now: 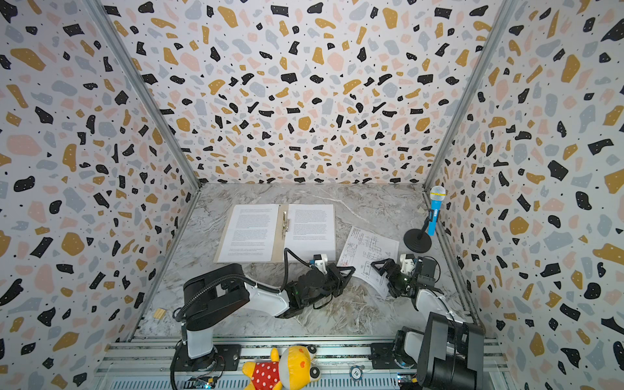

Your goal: Put the files into the folder

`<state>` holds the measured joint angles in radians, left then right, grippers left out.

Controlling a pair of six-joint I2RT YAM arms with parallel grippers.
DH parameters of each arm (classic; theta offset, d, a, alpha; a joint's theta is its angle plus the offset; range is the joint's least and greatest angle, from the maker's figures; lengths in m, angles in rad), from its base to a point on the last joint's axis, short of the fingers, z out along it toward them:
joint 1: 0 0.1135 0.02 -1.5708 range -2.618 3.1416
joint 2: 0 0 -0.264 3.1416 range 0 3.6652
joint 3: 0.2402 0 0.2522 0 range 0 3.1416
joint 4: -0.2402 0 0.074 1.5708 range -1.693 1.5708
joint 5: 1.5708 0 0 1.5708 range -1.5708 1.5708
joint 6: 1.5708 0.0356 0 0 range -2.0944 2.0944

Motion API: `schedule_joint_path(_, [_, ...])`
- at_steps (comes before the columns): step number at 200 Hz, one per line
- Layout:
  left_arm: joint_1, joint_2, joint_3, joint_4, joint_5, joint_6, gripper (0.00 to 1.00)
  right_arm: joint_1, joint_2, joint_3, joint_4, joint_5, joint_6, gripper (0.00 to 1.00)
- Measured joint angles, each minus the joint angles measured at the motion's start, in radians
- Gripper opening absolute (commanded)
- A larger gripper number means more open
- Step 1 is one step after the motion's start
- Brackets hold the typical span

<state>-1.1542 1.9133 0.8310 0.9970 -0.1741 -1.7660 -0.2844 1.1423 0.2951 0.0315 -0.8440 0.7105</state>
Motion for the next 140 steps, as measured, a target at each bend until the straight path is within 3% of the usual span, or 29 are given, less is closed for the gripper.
schedule_joint_path(41, [0.018, -0.021, 0.0, -0.02, 0.001, 0.022, 0.0, -0.025, -0.005, -0.018, 0.021, -0.051, 0.013, 0.93])
schedule_joint_path(122, [0.019, -0.021, -0.035, -0.038, 0.043, 0.035, 0.0, -0.057, 0.051, -0.063, 0.135, -0.125, 0.072, 0.72])
schedule_joint_path(140, [0.019, -0.021, -0.042, -0.038, 0.053, 0.038, 0.0, -0.057, 0.069, -0.069, 0.156, -0.134, 0.076, 0.63])
